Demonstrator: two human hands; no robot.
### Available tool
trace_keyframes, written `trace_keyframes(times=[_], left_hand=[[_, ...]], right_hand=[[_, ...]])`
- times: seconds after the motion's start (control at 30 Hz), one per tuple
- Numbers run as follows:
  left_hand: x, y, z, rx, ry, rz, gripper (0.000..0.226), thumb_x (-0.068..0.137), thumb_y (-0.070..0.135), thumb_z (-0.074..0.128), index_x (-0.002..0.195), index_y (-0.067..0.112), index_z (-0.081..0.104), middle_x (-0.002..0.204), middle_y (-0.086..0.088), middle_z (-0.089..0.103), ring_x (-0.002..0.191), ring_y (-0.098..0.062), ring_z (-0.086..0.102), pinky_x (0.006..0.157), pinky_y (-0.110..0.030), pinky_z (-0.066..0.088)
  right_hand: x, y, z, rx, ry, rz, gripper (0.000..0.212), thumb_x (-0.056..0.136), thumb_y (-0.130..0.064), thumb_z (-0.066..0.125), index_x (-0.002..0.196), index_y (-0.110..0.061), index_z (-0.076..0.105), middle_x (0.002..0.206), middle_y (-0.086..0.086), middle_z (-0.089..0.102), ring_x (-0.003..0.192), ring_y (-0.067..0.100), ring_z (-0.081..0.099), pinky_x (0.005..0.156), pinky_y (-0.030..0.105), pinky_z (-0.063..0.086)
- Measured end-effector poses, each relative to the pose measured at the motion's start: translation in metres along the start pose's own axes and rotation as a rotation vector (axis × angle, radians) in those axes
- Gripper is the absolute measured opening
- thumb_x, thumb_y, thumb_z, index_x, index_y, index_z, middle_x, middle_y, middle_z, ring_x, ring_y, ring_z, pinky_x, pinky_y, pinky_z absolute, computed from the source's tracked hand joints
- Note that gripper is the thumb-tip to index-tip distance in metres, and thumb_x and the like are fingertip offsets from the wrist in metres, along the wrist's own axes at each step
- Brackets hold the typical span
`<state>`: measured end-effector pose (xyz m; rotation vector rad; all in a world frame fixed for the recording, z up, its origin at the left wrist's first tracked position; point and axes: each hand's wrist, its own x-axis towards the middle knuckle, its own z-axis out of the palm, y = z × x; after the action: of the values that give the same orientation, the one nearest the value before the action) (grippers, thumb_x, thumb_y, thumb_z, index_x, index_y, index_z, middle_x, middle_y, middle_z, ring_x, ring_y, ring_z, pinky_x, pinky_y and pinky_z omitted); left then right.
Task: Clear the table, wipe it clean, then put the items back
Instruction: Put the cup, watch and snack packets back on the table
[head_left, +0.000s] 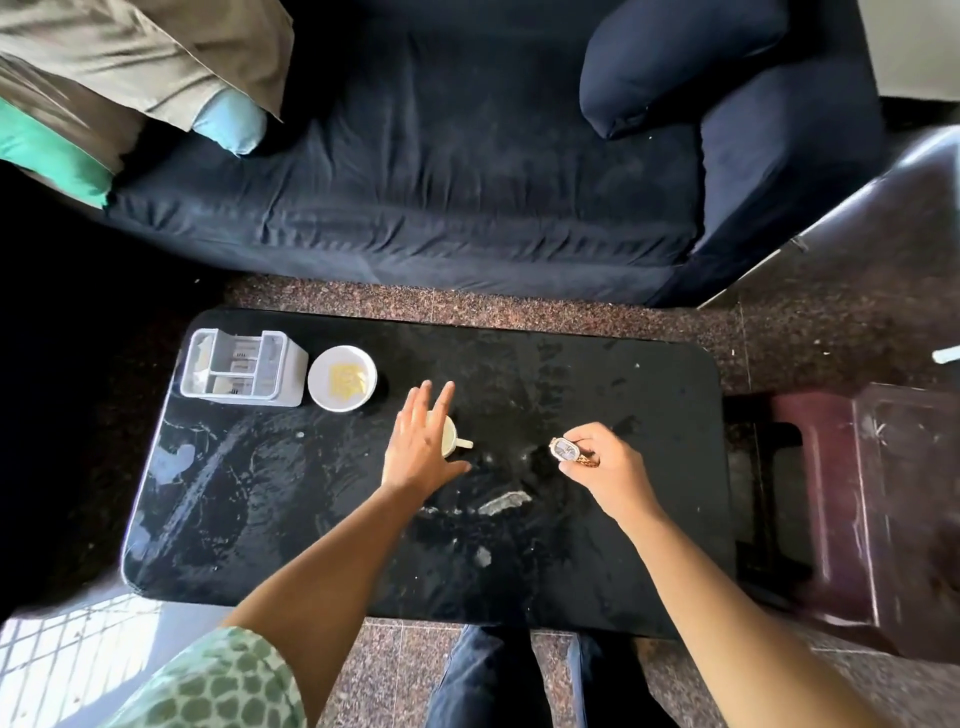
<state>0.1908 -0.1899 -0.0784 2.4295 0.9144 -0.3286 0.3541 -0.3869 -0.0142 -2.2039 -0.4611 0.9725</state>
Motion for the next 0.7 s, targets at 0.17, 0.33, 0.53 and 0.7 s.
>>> trace_keyframes(times=[0.17, 0.33, 0.53, 0.7], left_hand=[[0.010, 0.082, -0.014, -0.481, -0.274, 0.314, 0.077, 0.083, 0.039, 0.070, 0.146, 0.015, 0.032, 0.152, 0.000, 0.030, 0.143, -0.010, 0.010, 0.118, -0.032, 0.012], [0.043, 0.111, -0.021, -0.642, -0.507, 0.119, 0.021, 0.094, 0.034, 0.057, 0.082, 0.021, 0.070, 0.083, 0.001, 0.069, 0.078, -0.010, 0.056, 0.082, -0.035, 0.041], [0.083, 0.127, -0.014, -0.754, -0.527, 0.002, 0.019, 0.090, 0.008, 0.061, 0.076, 0.019, 0.069, 0.066, 0.003, 0.070, 0.062, -0.014, 0.058, 0.072, -0.035, 0.047], [0.120, 0.140, 0.014, -0.722, -0.522, -0.116, 0.009, 0.089, 0.009, 0.063, 0.089, 0.010, 0.072, 0.074, 0.000, 0.071, 0.060, -0.010, 0.058, 0.068, -0.027, 0.051]], right_hand=[[0.010, -0.012, -0.012, -0.011, -0.119, -0.092, 0.028, 0.073, -0.011, 0.079, 0.092, -0.029, 0.068, 0.083, -0.011, 0.070, 0.072, -0.002, 0.062, 0.070, 0.016, 0.046], [0.030, -0.012, -0.040, -0.077, -0.109, -0.098, 0.026, 0.070, -0.021, 0.082, 0.086, -0.033, 0.065, 0.079, -0.009, 0.069, 0.067, -0.001, 0.059, 0.066, 0.020, 0.045], [0.062, 0.015, -0.076, -0.006, -0.045, -0.040, 0.012, 0.076, -0.010, 0.077, 0.085, -0.018, 0.073, 0.082, -0.001, 0.071, 0.071, 0.005, 0.058, 0.065, 0.016, 0.043], [0.107, 0.054, -0.091, -0.120, -0.098, 0.057, 0.014, 0.083, -0.012, 0.070, 0.093, -0.021, 0.075, 0.089, -0.005, 0.072, 0.083, 0.009, 0.063, 0.075, 0.020, 0.045]])
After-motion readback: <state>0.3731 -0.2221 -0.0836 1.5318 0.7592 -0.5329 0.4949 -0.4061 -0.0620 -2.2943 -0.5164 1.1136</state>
